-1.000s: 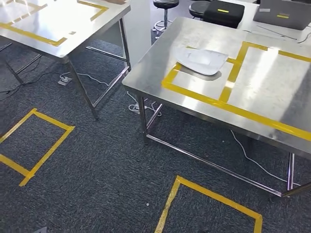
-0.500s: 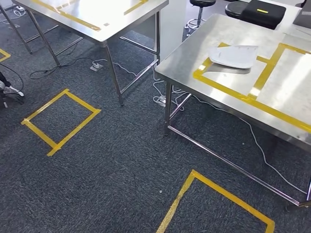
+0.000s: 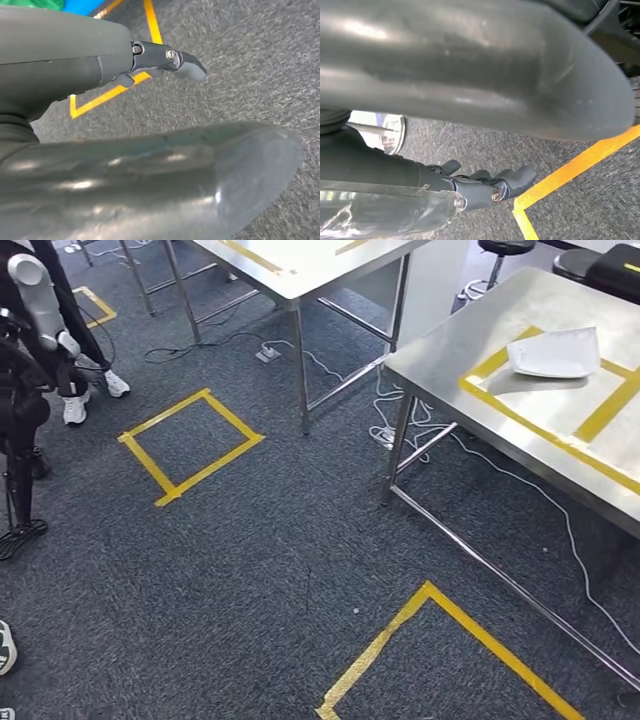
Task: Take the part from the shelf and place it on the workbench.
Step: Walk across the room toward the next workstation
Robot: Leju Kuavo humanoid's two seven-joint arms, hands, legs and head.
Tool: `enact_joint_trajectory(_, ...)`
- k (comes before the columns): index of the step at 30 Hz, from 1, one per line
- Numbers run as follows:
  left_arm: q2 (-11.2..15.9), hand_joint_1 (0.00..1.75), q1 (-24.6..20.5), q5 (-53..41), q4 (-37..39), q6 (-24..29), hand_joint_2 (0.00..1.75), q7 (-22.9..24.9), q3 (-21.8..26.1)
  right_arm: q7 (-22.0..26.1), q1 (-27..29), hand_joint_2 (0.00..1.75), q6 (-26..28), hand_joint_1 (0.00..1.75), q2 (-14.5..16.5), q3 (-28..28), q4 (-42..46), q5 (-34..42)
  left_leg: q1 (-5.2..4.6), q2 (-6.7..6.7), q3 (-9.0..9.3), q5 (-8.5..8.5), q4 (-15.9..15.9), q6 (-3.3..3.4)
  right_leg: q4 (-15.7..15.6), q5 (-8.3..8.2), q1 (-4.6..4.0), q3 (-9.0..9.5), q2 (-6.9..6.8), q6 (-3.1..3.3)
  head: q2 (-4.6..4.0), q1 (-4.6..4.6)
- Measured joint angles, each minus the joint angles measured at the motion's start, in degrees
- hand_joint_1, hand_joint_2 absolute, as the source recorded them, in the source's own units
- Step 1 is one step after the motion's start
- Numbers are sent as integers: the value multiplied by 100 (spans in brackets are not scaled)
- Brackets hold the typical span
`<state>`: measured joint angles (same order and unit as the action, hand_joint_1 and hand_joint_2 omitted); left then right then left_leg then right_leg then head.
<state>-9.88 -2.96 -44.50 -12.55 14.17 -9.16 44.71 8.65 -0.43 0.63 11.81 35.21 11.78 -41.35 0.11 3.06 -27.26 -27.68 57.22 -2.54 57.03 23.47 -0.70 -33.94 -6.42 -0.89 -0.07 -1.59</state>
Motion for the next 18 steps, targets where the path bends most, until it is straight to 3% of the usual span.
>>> enact_joint_trajectory(1,-4,0,-11,-10,1,-7,0,0,-22,4,-2,0,-5,0,-4,18,0,14,-24,4,90,-56,-193,41,17,-46,0,-39,-64,-26,0,6)
enact_joint_trajectory(2,-8,0,-8,-19,3,-14,0,0,-38,7,-7,0,-12,0,-7,31,0,26,-39,-34,68,-66,-268,96,27,-96,8,-69,-121,-52,1,7)
enact_joint_trajectory(4,-10,0,29,-27,7,-19,0,11,-47,9,-12,0,-21,0,-10,48,0,38,-35,-110,-35,17,-282,202,115,-1,35,-133,43,-118,1,13)
enact_joint_trajectory(6,-11,0,36,-25,9,-21,0,26,-50,8,23,0,-27,0,-16,57,0,41,-22,-203,-159,146,-287,291,575,485,53,-266,423,-175,0,17)
enact_joint_trajectory(8,-18,0,12,-25,9,-27,0,31,-57,7,56,0,-29,0,-25,70,0,39,-28,-340,-335,302,-283,321,1319,993,50,-430,618,-183,1,19)
enact_joint_trajectory(9,-22,0,8,-24,10,-40,0,31,-60,7,58,0,-32,0,-30,75,0,35,-31,-409,-435,384,-280,317,1577,1055,48,-448,641,-176,1,21)
enact_joint_trajectory(10,-25,0,11,-21,10,-63,0,31,-62,7,53,0,-36,0,-33,79,0,28,-32,-476,-541,471,-277,308,1672,982,46,-385,649,-163,1,20)
enact_joint_trajectory(12,-21,0,18,-4,12,-140,0,31,-63,7,44,0,-45,0,-39,81,0,5,-25,-621,-747,624,-268,272,1277,626,55,23,721,-133,1,20)
enact_joint_trajectory(13,-17,0,18,4,13,-185,0,31,-63,7,39,0,-49,0,-42,81,1,-14,-25,-695,-837,693,-257,244,843,575,68,356,875,-117,1,21)
enact_joint_trajectory(15,-7,0,16,7,14,-257,0,31,-64,5,38,0,-62,0,-46,82,2,-53,-36,-821,-939,808,-225,189,60,697,95,886,1153,-102,1,14)
enact_joint_trajectory(16,1,0,15,3,14,-279,0,31,-65,3,36,0,-69,0,-45,81,2,-69,-40,-878,-956,857,-222,161,-138,793,93,1005,1218,-89,0,18)
enact_joint_trajectory(18,23,0,26,-6,14,-300,0,34,-67,-3,40,0,-79,0,-44,81,2,-85,-28,-978,-977,946,-237,100,-168,778,86,978,1084,-37,-3,30)
